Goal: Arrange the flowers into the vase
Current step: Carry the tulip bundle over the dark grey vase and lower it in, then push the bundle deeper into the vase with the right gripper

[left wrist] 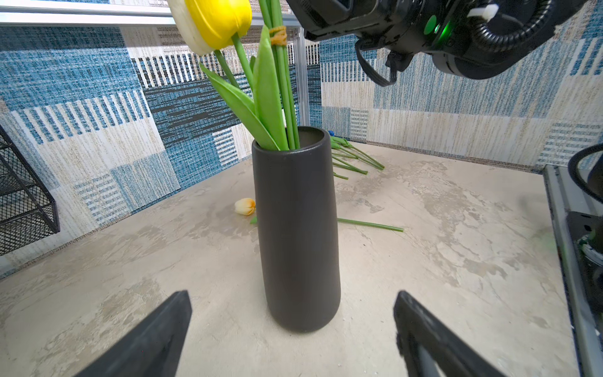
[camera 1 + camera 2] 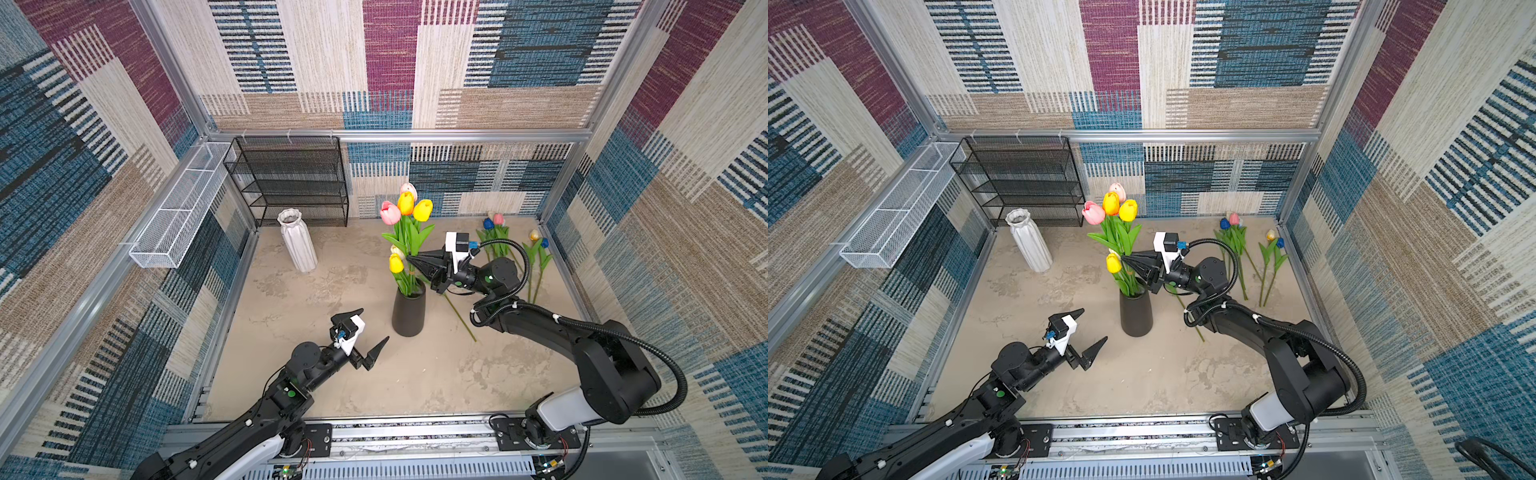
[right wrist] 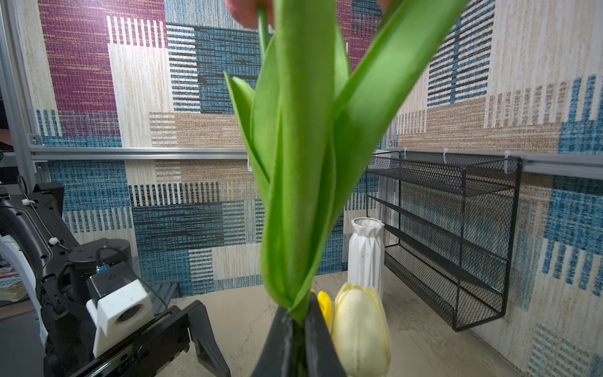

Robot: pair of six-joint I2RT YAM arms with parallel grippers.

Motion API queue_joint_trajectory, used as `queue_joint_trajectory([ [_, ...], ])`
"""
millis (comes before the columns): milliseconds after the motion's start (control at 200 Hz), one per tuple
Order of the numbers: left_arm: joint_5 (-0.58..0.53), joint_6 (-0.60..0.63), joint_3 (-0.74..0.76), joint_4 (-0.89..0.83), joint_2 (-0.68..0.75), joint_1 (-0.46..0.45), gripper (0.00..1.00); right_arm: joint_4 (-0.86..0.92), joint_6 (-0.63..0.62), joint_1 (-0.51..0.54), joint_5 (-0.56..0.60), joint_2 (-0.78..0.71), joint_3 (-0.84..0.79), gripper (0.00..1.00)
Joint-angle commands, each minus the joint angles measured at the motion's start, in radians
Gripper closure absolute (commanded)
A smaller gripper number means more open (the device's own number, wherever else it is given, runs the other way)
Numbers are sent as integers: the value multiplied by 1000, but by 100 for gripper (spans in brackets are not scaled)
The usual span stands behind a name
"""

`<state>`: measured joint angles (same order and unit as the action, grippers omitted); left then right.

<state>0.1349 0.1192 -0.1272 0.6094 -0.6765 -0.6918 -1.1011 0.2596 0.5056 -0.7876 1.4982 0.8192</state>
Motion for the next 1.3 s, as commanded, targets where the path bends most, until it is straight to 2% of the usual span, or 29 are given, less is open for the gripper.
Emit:
queue_joint_trajectory([
  [0, -9, 22, 6, 45, 6, 0, 0, -11, -26, 1, -15, 2, -14, 99],
  [376, -14, 23, 9, 43, 10, 0, 0, 9, -86, 1, 97, -18, -110, 90],
  [461, -16, 23, 15, 40, 19, 0, 0, 22, -97, 1, 119, -27, -128, 83],
  [551, -18, 23, 16, 30, 30, 0, 0, 45, -110, 1, 153, -39, -148, 68],
  [691, -23, 20, 23, 27, 43, 0, 0, 93, -107, 1, 239, -70, -184, 65],
  [761, -24, 20, 26, 27, 43, 0, 0, 129, -113, 1, 235, -81, -190, 59],
  [917, -24, 17, 29, 44, 29, 0, 0, 175, -110, 1, 293, -115, -232, 58],
  [1022, -21, 17, 25, 51, 14, 0, 0, 236, -136, 1, 302, -124, -227, 51],
  [1292, -9, 9, 15, 85, -27, 0, 0, 427, -194, 16, 337, -91, -131, 55],
])
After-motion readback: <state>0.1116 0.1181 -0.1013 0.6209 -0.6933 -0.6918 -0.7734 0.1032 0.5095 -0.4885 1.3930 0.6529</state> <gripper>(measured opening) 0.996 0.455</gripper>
